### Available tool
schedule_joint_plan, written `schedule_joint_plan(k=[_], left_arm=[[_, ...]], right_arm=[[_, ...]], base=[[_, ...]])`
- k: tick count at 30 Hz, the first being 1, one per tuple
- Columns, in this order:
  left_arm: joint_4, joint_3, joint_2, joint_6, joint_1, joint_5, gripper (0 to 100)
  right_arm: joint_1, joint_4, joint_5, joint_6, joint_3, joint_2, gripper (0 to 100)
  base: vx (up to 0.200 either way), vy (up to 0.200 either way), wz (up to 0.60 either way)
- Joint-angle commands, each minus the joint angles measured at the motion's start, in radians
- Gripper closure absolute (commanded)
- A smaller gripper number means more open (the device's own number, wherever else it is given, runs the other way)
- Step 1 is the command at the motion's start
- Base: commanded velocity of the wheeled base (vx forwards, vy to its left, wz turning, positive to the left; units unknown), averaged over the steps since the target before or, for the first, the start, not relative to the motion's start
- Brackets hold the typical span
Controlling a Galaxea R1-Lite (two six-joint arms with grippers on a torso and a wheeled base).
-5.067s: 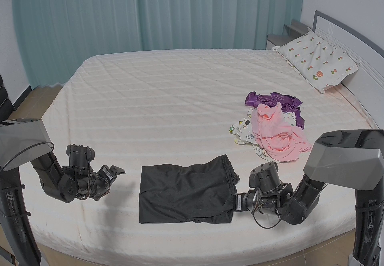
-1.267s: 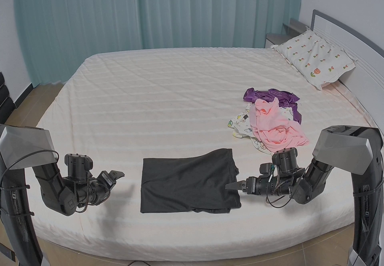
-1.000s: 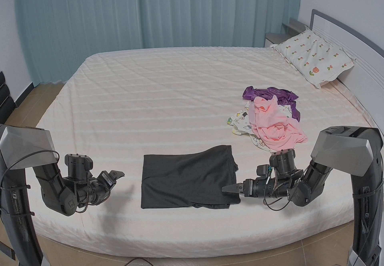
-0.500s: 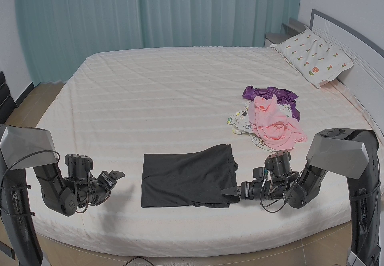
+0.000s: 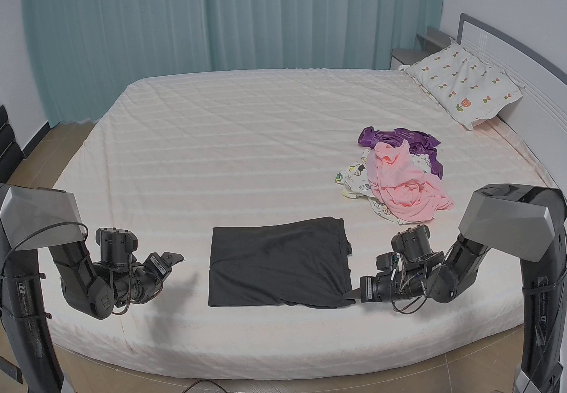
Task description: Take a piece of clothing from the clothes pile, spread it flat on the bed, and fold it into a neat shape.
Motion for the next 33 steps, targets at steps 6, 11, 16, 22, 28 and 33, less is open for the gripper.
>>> schedule_joint_plan(k=[6,11,16,22,28,33], left_arm=[[0.000,-0.001,0.002,-0.001,0.000,0.007,0],[0.000,-0.001,0.002,-0.002,0.000,0.012,0],[0.000,-0.001,0.002,-0.002,0.000,0.012,0],[0.000,-0.001,0.002,-0.002,0.000,0.012,0],[-0.002,-0.006,0.006,-0.002,0.000,0.015,0],[-0.002,-0.006,0.005,-0.002,0.000,0.015,0]], right_arm=[[-0.036,0.080,0.000,-0.051,-0.019,-0.059,100],[-0.037,0.140,0.000,-0.087,-0.021,-0.067,100],[-0.037,0.195,0.000,-0.128,-0.041,-0.065,100],[-0.066,0.197,0.007,-0.117,-0.079,-0.070,100],[-0.069,0.200,0.004,-0.073,-0.087,-0.070,100],[-0.063,0.208,0.004,-0.099,-0.070,-0.071,100]], base=[[0.000,0.000,0.00],[0.000,0.000,0.00],[0.000,0.000,0.00],[0.000,0.000,0.00],[0.000,0.000,0.00],[0.000,0.000,0.00]])
